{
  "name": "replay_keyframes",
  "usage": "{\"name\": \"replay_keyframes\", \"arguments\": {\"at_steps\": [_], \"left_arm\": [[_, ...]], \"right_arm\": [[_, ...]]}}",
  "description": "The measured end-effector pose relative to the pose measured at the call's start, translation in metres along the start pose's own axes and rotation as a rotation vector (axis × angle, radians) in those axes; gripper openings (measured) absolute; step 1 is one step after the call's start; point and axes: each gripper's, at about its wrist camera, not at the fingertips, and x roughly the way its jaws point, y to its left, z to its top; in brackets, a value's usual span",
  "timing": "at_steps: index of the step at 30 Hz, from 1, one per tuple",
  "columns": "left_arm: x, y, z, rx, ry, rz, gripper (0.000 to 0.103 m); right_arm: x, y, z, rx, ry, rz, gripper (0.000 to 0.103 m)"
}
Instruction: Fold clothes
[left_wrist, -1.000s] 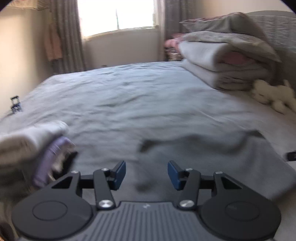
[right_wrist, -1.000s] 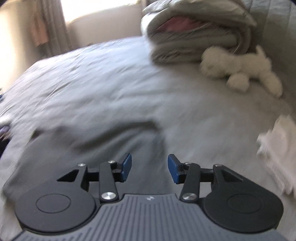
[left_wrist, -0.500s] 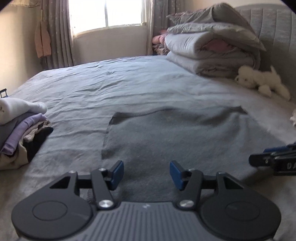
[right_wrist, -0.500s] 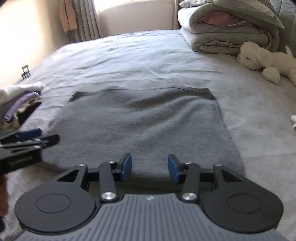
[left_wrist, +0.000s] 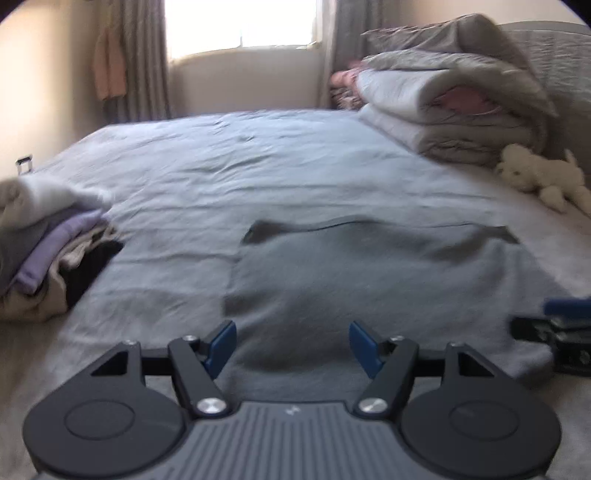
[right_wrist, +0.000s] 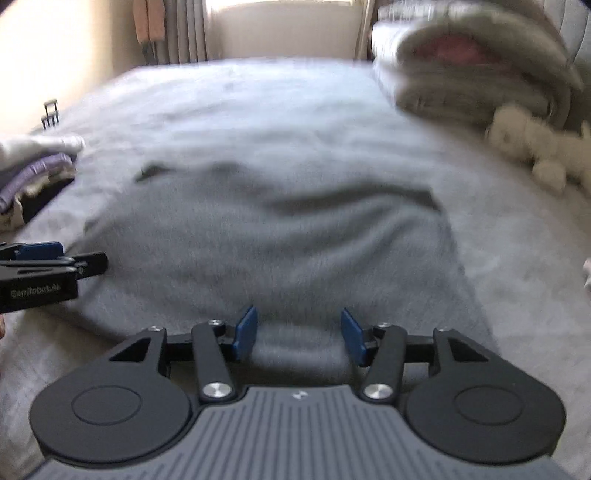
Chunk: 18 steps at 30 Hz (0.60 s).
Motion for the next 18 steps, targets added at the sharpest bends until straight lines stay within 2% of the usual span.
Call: {"name": "replay_keyframes", "arguments": {"at_steps": [3, 5, 8, 11, 18], "left_arm": [[-0.005, -0.011, -0.003, 0.028, -0.020, -0.051, 0.069], [-0.001, -0.017, -0.008, 0.054, -0.005, -0.054, 0.069], [0.014, -0.016, -0.018, 0.033, 0.045, -0.038, 0.069], [0.015, -0.018, -0.020, 0.038, 0.031, -0.027, 0.070], [0.009, -0.019, -0.017, 0.026, 0.030, -0.040, 0.070]], "right_arm": [[-0.003, 0.004, 0.003, 0.031, -0.018, 0.051, 0.055], [0.005, 0.010, 0.001, 0.022, 0.018, 0.064, 0.055], [0.019, 0.018, -0.007, -0.015, 0.061, 0.041, 0.058], [0.019, 0.027, -0.011, -0.063, 0.042, 0.007, 0.060], [0.014, 0.026, -0.011, -0.066, 0.043, -0.006, 0.061]]}}
